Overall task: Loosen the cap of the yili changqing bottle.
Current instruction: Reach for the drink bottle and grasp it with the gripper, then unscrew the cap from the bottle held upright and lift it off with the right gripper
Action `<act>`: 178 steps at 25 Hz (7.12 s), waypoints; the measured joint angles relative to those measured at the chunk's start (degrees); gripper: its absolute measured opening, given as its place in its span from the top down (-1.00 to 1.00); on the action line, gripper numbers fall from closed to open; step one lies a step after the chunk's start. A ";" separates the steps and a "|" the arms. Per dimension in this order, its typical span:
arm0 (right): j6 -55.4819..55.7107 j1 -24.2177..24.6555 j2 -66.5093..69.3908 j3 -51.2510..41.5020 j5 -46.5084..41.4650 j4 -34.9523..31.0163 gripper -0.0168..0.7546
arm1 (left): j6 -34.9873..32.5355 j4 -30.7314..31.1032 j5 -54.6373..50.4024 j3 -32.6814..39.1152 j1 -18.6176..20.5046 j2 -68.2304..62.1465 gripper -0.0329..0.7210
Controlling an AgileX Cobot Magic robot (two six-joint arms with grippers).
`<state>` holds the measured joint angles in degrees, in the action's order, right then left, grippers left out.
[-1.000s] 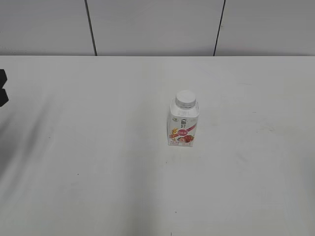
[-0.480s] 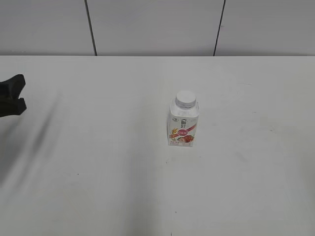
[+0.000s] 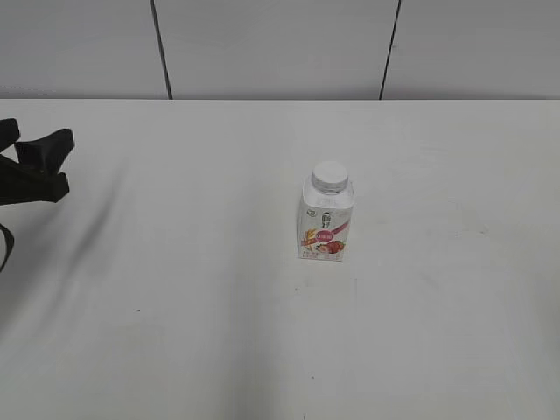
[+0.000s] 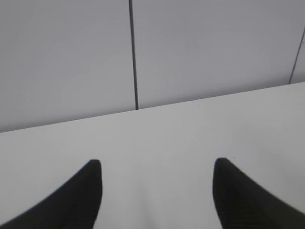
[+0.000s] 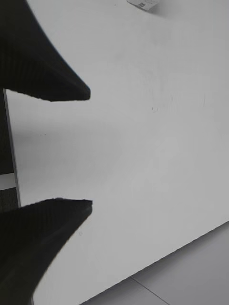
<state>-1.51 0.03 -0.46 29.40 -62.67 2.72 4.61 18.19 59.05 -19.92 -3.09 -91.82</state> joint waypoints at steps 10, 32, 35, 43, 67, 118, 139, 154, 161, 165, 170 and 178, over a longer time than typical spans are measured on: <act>0.00 0.00 0.00 0.00 0.00 0.00 -0.36 | 11.52 20.20 -0.35 -6.14 0.04 -6.09 -0.29; 0.00 0.00 0.00 0.00 0.00 0.00 -0.36 | 23.73 55.28 3.64 -20.69 -0.70 -18.81 -0.41; 0.00 0.00 0.00 0.00 0.00 0.00 -0.36 | 23.73 55.40 3.78 -22.49 -2.91 -20.31 -0.47; 0.00 0.00 0.00 0.00 0.00 0.00 -0.36 | 23.73 55.47 3.84 -28.52 -8.42 -25.50 -0.49; 0.00 0.00 0.00 0.00 0.00 0.00 -0.36 | 26.40 56.09 3.11 -46.07 -18.24 -37.46 -0.49; 0.00 0.00 0.00 0.07 0.00 0.35 -0.36 | 28.44 55.82 1.93 -49.68 -19.83 -40.65 -0.22; 2.60 0.00 42.82 19.72 -3.97 -1.51 -0.20 | 29.11 55.83 1.86 -49.68 -19.83 -40.65 -0.22; 2.66 0.00 77.16 38.56 -6.65 -3.12 -0.19 | 31.14 57.88 2.28 -49.91 -19.83 -40.59 -0.21; -0.79 0.00 87.30 44.18 -6.80 -7.07 -0.19 | 34.01 61.87 3.32 -50.15 -19.83 -40.48 -0.21; -3.69 -0.37 91.11 48.06 -6.80 -11.14 -0.19 | 34.07 64.21 4.30 -50.25 -19.83 -40.48 -0.21; -5.50 -5.83 94.07 52.25 -6.92 -11.83 -0.19 | 34.19 65.78 5.27 -50.25 -19.83 -40.48 -0.21; -8.52 -20.98 99.72 56.83 -6.96 -11.77 -0.19 | 34.38 69.40 7.27 -50.25 -19.83 -40.48 -0.21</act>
<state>-10.03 -20.94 99.26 86.23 -69.63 -9.05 38.99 87.59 66.32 -70.17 -22.93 -132.30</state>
